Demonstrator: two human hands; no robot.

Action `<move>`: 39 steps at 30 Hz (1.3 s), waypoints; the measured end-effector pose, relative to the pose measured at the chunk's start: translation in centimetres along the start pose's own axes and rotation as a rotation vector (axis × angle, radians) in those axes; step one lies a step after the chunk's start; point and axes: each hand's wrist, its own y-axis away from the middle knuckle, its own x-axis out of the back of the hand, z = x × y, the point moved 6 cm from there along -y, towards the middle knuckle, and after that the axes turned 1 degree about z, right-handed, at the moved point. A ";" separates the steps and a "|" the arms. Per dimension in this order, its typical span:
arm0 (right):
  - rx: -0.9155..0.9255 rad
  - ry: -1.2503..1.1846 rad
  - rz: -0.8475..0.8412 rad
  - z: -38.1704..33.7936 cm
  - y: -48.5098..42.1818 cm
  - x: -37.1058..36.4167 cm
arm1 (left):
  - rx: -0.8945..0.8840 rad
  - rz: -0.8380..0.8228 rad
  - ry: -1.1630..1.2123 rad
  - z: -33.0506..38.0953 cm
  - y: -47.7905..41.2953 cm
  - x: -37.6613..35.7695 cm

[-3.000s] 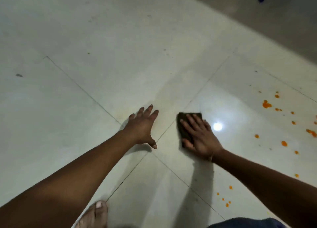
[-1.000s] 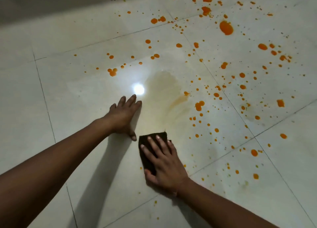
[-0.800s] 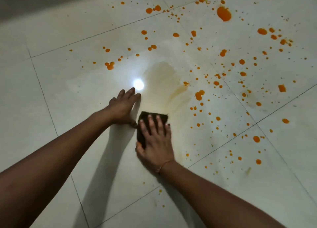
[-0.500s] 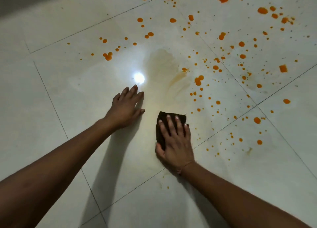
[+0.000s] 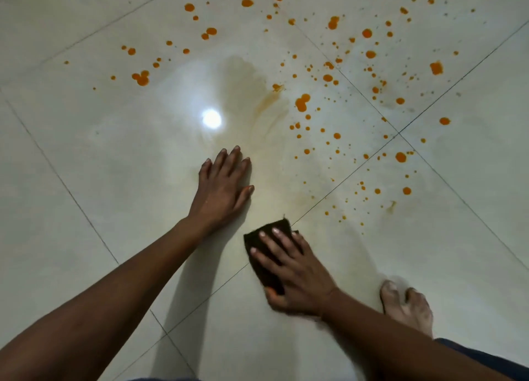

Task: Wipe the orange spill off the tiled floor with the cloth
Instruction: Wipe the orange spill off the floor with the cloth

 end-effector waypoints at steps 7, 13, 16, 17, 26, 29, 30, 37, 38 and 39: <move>-0.582 0.019 0.127 9.0 0.5 2.7 | -0.133 -0.029 0.016 5.3 -4.1 -0.9; -0.952 0.009 0.207 21.7 4.8 6.0 | -0.241 -0.035 -0.023 8.0 -5.4 -2.2; -0.811 0.042 0.159 18.0 4.9 5.0 | -0.219 -0.018 -0.034 7.6 -5.2 -2.4; -0.636 0.069 0.095 17.2 5.8 4.2 | -0.219 -0.021 -0.040 7.9 -5.3 -2.5; -0.651 0.052 0.142 17.7 -0.7 5.4 | -0.182 -0.017 -0.087 8.9 -5.7 -2.2; -0.602 0.039 0.113 20.6 4.1 5.9 | -0.172 -0.020 -0.052 8.8 -5.7 -2.1; -0.755 0.052 0.140 23.6 4.9 6.5 | -0.165 -0.015 -0.039 8.7 -5.8 -2.2; -0.601 0.004 0.148 16.2 -8.2 5.9 | -0.056 0.052 -0.013 5.1 -6.8 -0.2; -0.468 -0.005 0.103 13.5 -6.9 5.1 | -0.034 0.051 -0.022 4.2 -7.0 0.1; -0.388 -0.004 0.050 12.5 -4.6 4.6 | -0.024 0.045 -0.033 3.5 -7.1 0.3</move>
